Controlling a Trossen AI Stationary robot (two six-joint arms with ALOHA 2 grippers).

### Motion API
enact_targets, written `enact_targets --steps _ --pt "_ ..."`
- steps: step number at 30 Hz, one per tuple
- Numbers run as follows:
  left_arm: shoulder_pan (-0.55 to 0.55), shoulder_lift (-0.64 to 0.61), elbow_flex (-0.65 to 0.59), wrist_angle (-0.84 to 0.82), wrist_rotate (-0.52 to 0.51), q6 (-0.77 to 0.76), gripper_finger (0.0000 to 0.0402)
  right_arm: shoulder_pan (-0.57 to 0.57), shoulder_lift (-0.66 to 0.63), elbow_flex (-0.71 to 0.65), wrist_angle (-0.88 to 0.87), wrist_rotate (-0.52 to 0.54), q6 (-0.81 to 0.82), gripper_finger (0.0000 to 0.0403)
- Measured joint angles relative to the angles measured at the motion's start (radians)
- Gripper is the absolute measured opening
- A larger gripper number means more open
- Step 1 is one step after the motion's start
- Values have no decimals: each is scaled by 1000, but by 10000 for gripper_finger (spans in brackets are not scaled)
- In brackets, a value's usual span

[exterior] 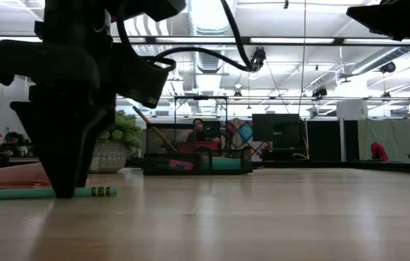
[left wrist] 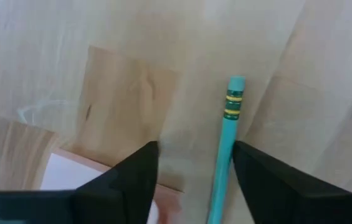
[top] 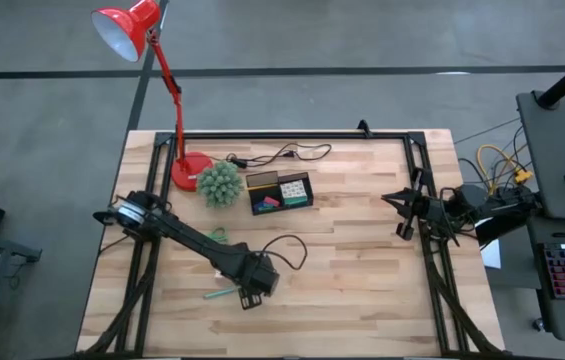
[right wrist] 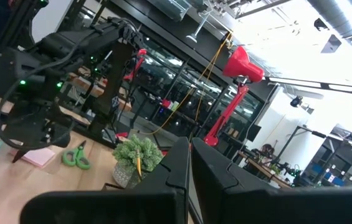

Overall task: Pick and place office supplies into organizer
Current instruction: Put the blue pencil into the desk organizer

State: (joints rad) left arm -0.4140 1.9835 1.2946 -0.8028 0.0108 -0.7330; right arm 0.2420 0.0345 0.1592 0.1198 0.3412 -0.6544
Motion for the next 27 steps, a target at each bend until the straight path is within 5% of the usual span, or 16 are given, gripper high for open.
enact_targets --steps 16,27 --pt "36 1 -124 102 49 3 11 0 0 0 -3 0 0 9" --pt "51 -27 -103 92 67 -39 2 0 0 0 -3 0 0 9"
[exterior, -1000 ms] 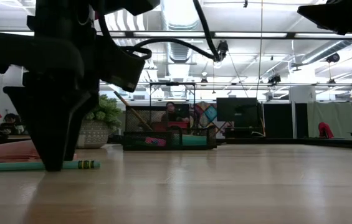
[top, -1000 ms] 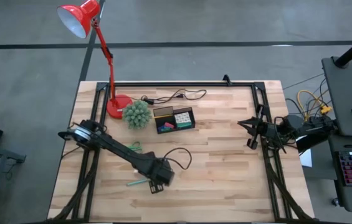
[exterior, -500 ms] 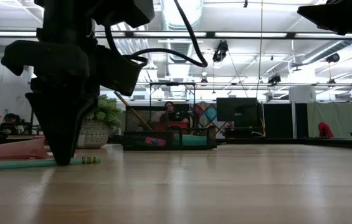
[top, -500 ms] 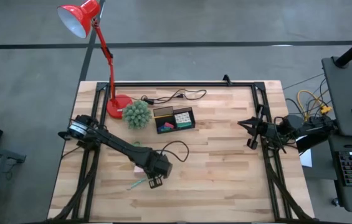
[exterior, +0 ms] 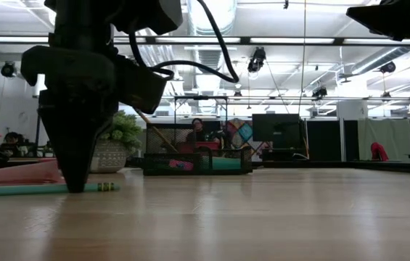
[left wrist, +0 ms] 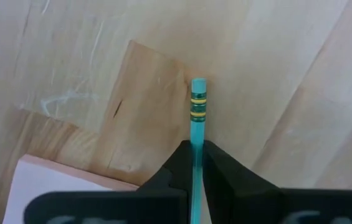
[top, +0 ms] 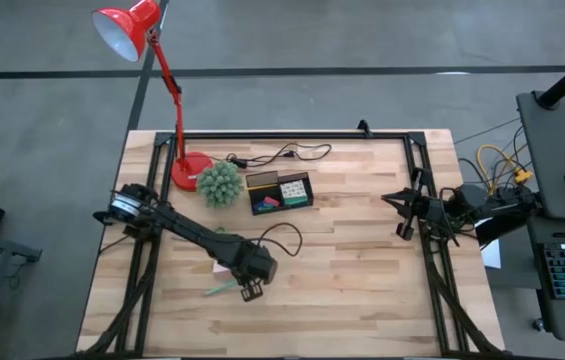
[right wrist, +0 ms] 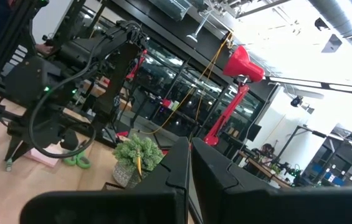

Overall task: Pick and place office supplies into organizer
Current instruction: Put the blue pencil into the desk organizer

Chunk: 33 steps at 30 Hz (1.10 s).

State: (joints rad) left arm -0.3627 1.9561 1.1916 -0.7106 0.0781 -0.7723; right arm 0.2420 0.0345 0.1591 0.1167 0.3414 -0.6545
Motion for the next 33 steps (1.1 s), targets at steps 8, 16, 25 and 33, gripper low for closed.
enact_targets --steps 8,16,25,33 --pt "3 -81 7 -4 -1 2 1 0 0 0 0 0 0 9" --pt "3 -145 7 -10 9 13 0 0 0 0 0 0 0 9" --pt "5 -167 22 -21 11 23 0 0 0 0 0 0 -1 9" --pt "5 -172 128 -39 45 39 0 0 0 0 0 0 -1 9"
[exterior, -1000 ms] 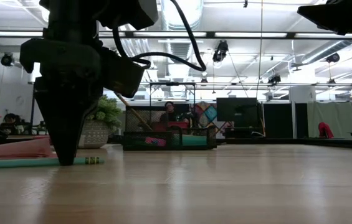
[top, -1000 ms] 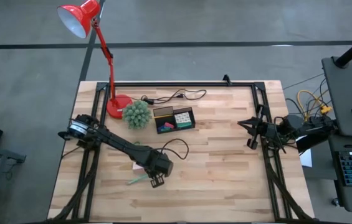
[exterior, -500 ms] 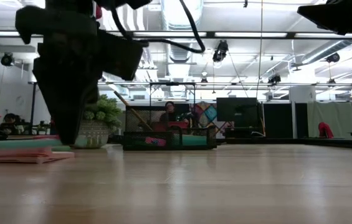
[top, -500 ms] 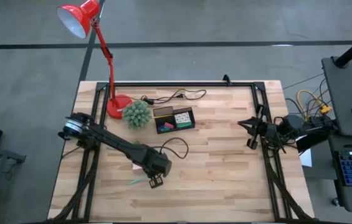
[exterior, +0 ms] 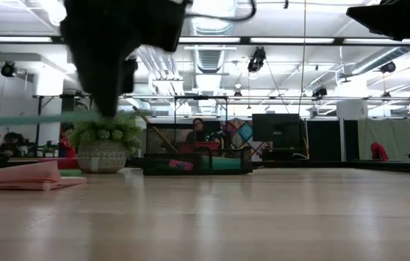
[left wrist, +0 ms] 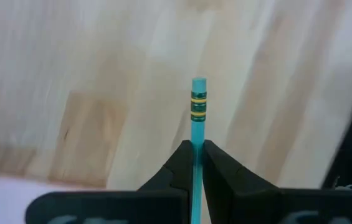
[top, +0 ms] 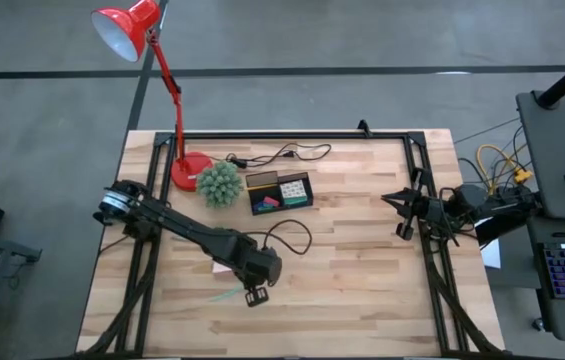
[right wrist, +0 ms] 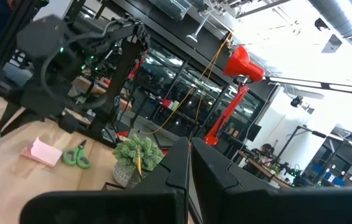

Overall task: Pick and place office supplies into organizer
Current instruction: Put the blue pencil into the desk organizer

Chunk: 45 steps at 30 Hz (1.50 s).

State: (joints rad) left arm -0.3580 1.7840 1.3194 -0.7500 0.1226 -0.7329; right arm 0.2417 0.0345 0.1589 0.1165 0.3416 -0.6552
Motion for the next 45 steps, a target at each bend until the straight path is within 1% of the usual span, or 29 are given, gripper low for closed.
enact_targets --steps 2,8,15,20,27,30,32,38,45 --pt "1 -1 32 3 -28 30 0 0 0 0 0 0 0 9" --pt "5 -1 81 68 -166 142 0 0 0 0 0 0 0 9" --pt "15 -1 121 165 -256 258 0 0 0 0 0 0 0 9" --pt "24 -1 142 232 -342 357 0 0 0 0 0 0 0 9" --pt "56 -2 143 438 -358 547 0 0 0 0 0 0 0 9" --pt "64 -2 143 497 -473 604 0 0 0 0 0 0 0 9" --pt "66 -2 143 531 -538 683 0 0 0 0 0 0 0 9" --pt "70 -10 143 642 -600 820 0 0 0 0 0 0 0 9" --pt "85 -28 140 763 -732 999 0 0 0 0 0 0 0 9"
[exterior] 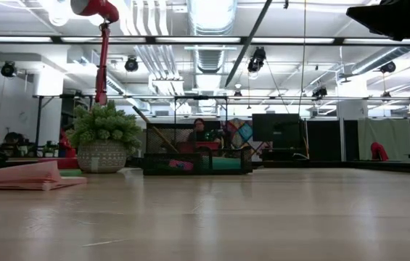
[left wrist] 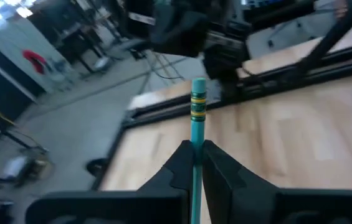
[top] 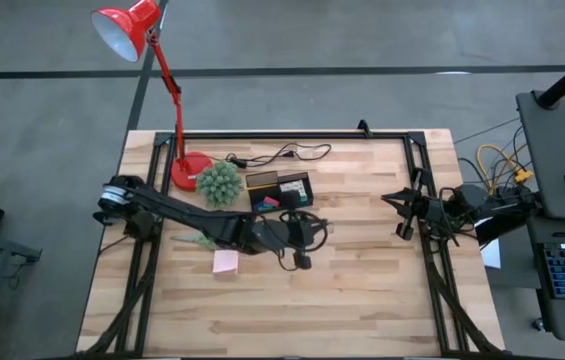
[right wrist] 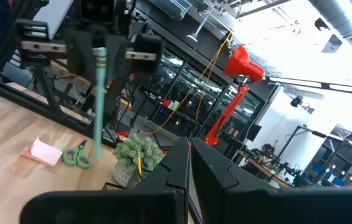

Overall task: Pick and place office supplies into organizer
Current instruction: Put the blue pencil into the desk organizer

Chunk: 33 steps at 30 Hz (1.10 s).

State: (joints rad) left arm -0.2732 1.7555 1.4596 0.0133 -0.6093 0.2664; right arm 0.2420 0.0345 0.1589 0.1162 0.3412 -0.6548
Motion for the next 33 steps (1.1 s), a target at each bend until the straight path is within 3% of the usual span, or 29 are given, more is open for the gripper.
enact_targets --steps 7,15,33 --pt "51 -40 -22 6 -81 39 0 0 0 0 0 0 -1 9" --pt "165 -114 -141 20 -138 -8 0 0 0 0 0 0 -1 9" --pt "303 -275 -574 469 -162 -23 0 0 1 0 -4 0 -1 9"
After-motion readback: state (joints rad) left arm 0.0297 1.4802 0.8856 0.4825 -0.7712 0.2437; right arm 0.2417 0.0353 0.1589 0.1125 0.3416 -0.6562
